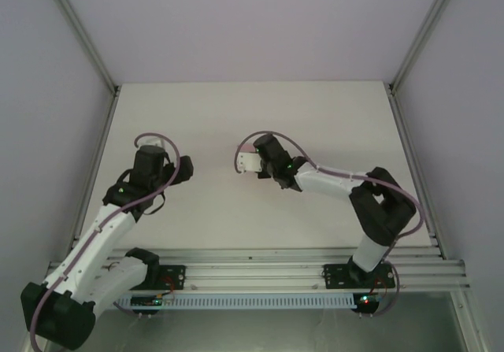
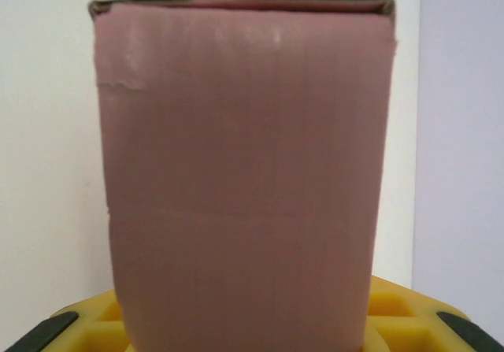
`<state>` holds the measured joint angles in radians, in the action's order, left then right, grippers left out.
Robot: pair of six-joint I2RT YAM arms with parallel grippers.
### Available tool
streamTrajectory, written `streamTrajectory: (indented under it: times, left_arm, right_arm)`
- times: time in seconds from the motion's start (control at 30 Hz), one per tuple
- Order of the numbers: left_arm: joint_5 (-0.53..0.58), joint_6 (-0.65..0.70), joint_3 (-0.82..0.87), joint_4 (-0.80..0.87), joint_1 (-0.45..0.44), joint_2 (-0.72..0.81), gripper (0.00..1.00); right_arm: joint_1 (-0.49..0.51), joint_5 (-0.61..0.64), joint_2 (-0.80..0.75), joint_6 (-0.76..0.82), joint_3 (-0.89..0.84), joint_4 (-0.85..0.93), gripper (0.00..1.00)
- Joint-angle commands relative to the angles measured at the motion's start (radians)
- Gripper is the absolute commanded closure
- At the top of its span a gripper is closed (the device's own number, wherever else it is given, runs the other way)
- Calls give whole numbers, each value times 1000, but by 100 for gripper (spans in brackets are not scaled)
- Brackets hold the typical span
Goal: Assemble paper box
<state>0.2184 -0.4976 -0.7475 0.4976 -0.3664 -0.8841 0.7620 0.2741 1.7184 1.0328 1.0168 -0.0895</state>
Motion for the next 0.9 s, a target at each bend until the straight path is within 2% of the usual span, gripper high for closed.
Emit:
streamTrajectory:
  times: [0.0,0.07,0.17,0.3,0.43,0.5,0.6,0.7,0.8,0.87]
  left_arm:
    - [12,8,5,-7,9,13,0]
    - [12,6,5,-7,9,13,0]
    - [16,9,6,-7,9,11,0]
    - [11,11,5,-8,9,10,0]
    - [10,13,2,-9,9,11,0]
    - [9,16,0,-12,9,11,0]
    - [10,19,-1,-14,9,13,0]
    - [23,26,0,-23,9,16,0]
    - [52,34,1,-44,11,15,0]
    - [77,32,11,-73,13,7,0]
  right_arm:
    - [-7,72,84,71,-39,-263,65]
    - [-3,98,116,104,-45,-280,63]
    - [1,99,122,99,-67,-267,53]
    - [16,46,71,23,-61,-76,28]
    - [29,-5,-8,-41,-39,104,10]
    - [34,-61,-53,-73,-3,260,1]
    - [31,-163,-113,-149,79,498,1]
    - [3,-227,-184,-227,145,648,0]
    - [-66,-228,-296,-355,132,618,1]
    - [-166,-256,-379,-505,106,549,1]
